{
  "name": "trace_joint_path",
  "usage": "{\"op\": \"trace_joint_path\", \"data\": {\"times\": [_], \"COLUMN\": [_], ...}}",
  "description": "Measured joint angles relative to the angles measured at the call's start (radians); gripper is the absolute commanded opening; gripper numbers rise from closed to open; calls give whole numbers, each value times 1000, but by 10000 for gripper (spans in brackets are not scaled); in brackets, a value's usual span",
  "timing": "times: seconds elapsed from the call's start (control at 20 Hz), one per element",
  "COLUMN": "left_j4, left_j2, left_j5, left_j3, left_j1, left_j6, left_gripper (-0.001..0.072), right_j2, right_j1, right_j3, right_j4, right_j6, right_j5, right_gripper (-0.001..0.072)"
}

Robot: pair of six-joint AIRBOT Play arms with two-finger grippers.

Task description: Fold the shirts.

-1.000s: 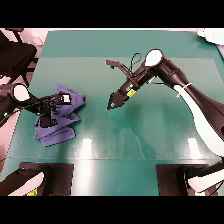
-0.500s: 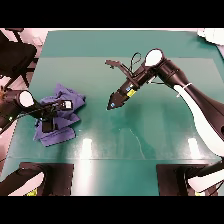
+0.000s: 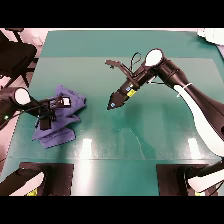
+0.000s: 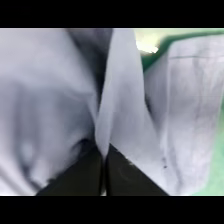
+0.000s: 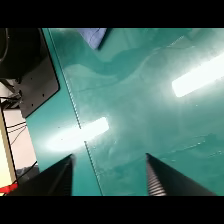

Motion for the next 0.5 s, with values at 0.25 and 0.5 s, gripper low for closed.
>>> {"op": "trace_joint_path", "data": {"times": [0.25, 0.5], "left_j4": [-236, -684], "left_j2": [26, 32], "left_j5": [-27, 90], "left_j3": [170, 308], "left_j1": [0, 0], "left_j6": [-3, -85], "left_gripper": [23, 23], "right_j2": [63, 209], "right_j1": [-32, -174], "right_j3": [0, 0], "right_j4": [-2, -9], "right_j6": [19, 97], "right_j5": [-11, -108], "right_gripper": [412, 507]}}
